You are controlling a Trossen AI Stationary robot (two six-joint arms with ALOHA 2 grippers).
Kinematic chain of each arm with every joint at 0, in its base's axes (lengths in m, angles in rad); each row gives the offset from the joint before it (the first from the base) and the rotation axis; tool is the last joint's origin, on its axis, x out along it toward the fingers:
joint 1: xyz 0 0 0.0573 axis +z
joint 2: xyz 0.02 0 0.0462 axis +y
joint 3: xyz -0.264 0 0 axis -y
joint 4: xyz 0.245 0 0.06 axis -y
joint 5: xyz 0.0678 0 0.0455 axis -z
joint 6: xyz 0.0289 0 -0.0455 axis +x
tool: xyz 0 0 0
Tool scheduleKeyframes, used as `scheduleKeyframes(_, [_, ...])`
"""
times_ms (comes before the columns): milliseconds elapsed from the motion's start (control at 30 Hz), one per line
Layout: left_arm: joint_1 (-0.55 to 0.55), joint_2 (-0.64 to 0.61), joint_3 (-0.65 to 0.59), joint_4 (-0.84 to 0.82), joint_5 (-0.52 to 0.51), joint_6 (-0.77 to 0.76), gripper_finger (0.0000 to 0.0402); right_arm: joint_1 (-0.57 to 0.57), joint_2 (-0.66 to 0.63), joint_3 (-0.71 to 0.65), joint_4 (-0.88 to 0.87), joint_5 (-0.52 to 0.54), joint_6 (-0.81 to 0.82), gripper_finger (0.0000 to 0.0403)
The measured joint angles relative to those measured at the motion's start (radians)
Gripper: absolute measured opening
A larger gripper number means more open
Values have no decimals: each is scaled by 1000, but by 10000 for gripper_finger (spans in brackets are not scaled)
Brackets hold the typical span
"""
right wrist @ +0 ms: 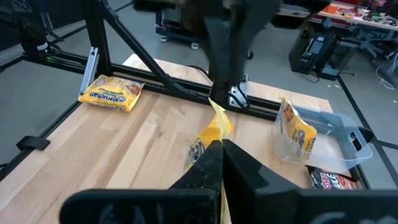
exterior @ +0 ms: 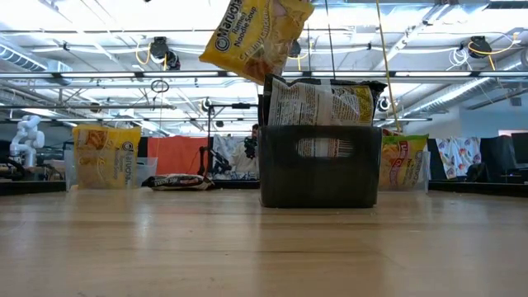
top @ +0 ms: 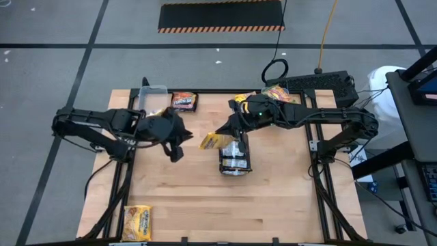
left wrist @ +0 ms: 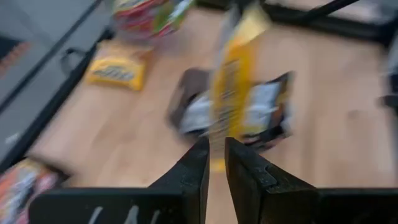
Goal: Sort Maruchan noodles
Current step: Put the bottom right yellow noodle pack into the left transparent bin
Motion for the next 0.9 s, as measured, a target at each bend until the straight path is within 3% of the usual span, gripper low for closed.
scheduleKeyframes(233, [-8,0,0,133,36,65,58,0,0,0,1,1,0,0])
scheduleKeyframes(900, [-2,88,0,189,-1,236,58,0,0,0,-19,1,-1,0])
